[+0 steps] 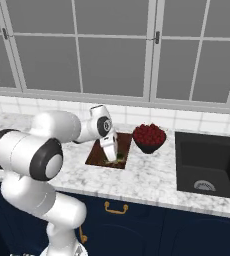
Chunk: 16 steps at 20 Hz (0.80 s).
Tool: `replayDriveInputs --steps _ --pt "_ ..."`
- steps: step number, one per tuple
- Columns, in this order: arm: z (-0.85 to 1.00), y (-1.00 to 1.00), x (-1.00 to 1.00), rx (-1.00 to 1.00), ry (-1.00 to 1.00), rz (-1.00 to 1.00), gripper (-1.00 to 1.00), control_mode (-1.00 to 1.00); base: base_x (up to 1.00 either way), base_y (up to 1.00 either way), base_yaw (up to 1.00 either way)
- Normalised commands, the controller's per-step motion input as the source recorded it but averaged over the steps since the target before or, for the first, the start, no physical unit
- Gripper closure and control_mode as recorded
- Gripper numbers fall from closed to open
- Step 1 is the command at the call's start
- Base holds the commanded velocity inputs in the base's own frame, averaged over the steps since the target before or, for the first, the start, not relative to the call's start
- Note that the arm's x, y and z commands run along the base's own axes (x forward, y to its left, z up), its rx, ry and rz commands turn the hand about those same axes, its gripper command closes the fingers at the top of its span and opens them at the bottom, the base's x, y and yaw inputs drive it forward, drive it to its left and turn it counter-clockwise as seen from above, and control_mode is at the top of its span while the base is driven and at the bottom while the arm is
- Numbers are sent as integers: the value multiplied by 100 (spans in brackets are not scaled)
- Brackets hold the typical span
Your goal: Pick up the sponge from the counter and clean the cutting board by briefly scrubbing or pressing down on the cutting board. Once finished, release the sponge.
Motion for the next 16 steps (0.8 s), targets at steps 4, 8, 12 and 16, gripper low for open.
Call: replayDriveInputs --steps 4,8,12,16 --pt "-39 -43 28 0 3 -9 100 -100 0 0 0" --pt "-47 -39 29 0 2 -9 100 -100 0 0 0" --pt "-38 -8 49 0 0 -7 100 -100 0 0 0" --pt "-42 0 51 -4 0 -8 100 -100 0 0 0"
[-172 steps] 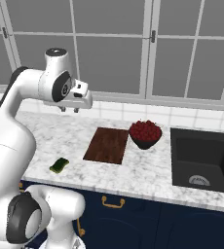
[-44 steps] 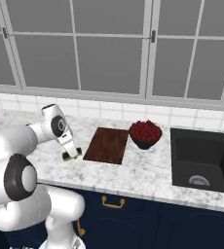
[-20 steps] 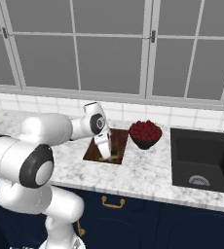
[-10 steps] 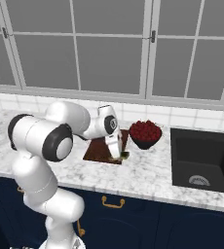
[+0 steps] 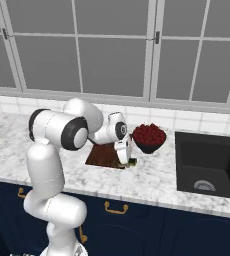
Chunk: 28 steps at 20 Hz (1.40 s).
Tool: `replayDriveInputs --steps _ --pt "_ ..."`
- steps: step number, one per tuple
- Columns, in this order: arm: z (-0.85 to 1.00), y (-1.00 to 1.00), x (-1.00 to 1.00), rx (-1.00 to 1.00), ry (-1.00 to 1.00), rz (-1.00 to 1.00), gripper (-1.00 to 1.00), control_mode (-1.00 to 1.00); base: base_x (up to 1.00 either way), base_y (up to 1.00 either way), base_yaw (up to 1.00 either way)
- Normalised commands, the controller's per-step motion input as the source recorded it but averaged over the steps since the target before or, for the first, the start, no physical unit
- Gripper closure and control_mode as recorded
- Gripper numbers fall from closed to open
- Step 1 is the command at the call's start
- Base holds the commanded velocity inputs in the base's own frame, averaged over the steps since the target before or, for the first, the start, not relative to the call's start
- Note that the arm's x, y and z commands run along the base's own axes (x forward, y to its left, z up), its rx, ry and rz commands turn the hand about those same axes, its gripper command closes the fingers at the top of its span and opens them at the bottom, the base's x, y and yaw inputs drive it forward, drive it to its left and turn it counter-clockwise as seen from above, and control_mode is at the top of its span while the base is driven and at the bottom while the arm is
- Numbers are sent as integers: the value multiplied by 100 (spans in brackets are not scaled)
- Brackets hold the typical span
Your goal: Pick up the sponge from the counter and clean the cutting board by briefly scrubbing or pressing down on the cutting board. Once finished, release the sponge.
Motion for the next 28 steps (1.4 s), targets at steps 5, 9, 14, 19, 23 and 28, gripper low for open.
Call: replayDriveInputs --steps 5,9,14,19,23,28 --pt "-35 6 46 -7 0 -12 100 -100 0 0 0" --pt "-32 28 28 -6 0 -18 100 -100 0 0 0" --pt "-30 19 15 -1 0 -18 100 -100 0 0 0" --pt "-30 19 5 0 -1 -19 100 -100 0 0 0" --pt "-31 40 3 0 -4 -28 100 -100 0 0 0" --pt "-50 74 2 -7 -8 -33 100 -100 0 0 0"
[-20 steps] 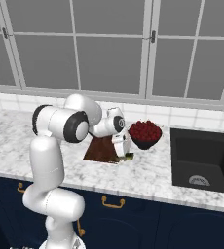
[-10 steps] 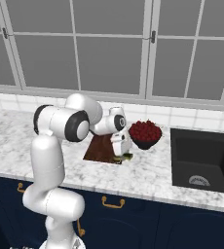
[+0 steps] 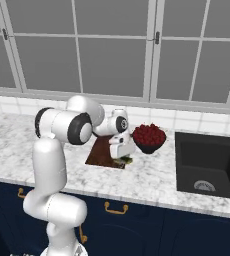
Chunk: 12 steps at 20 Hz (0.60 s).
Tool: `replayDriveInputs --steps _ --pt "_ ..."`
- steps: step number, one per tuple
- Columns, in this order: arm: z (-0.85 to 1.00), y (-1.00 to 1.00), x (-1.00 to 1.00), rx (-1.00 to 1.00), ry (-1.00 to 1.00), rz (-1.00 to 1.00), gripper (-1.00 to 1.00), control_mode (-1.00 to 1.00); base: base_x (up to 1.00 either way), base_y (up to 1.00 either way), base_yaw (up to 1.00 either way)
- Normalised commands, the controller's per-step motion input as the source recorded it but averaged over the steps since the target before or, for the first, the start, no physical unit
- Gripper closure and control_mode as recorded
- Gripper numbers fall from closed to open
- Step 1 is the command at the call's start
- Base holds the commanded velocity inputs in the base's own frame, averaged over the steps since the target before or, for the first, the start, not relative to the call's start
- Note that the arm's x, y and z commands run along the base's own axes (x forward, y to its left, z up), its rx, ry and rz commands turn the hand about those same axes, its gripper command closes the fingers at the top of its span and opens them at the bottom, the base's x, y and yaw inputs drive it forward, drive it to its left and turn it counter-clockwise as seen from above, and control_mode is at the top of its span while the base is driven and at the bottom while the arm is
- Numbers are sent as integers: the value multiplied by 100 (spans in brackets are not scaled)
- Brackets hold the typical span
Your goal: Pick up the sponge from the counter and clean the cutting board by briefly scrubbing or pressing down on the cutting board. Once finished, release the sponge.
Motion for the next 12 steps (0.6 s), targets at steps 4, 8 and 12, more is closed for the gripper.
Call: replayDriveInputs --steps 4,8,12 --pt "-46 89 17 -14 -5 -36 100 -100 0 0 0" --pt "-39 61 34 -12 -10 -35 100 -100 0 0 0" --pt "-14 36 34 -6 -10 -35 100 -100 0 0 0"
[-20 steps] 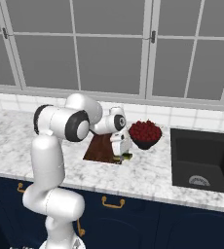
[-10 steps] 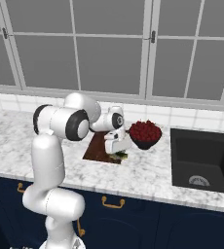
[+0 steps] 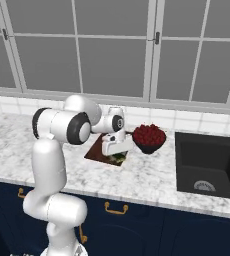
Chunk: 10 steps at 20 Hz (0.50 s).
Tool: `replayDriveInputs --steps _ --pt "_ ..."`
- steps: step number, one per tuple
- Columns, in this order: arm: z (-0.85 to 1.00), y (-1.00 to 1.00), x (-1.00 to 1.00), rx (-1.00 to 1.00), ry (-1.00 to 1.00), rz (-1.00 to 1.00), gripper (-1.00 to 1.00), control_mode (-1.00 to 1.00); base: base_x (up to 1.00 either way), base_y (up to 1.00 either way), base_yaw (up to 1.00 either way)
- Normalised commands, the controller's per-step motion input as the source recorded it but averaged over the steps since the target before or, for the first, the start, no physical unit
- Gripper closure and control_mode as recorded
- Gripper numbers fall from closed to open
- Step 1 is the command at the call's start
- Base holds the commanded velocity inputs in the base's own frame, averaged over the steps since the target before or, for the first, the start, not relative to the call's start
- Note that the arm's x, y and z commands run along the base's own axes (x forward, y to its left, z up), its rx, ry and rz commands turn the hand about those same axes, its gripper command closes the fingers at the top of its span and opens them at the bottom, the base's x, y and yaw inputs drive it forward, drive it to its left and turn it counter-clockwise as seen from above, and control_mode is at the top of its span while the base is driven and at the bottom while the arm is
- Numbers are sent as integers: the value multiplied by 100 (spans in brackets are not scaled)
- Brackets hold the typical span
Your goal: Pick up the sponge from the counter and clean the cutting board by briefly scrubbing or pressing down on the cutting board. Once finished, release the sponge.
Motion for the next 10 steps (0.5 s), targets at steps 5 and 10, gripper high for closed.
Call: replayDriveInputs --steps 5,10 --pt "-7 6 47 0 -1 -24 100 -100 0 0 0" --pt "-1 26 57 -5 0 -21 100 -100 0 0 0"
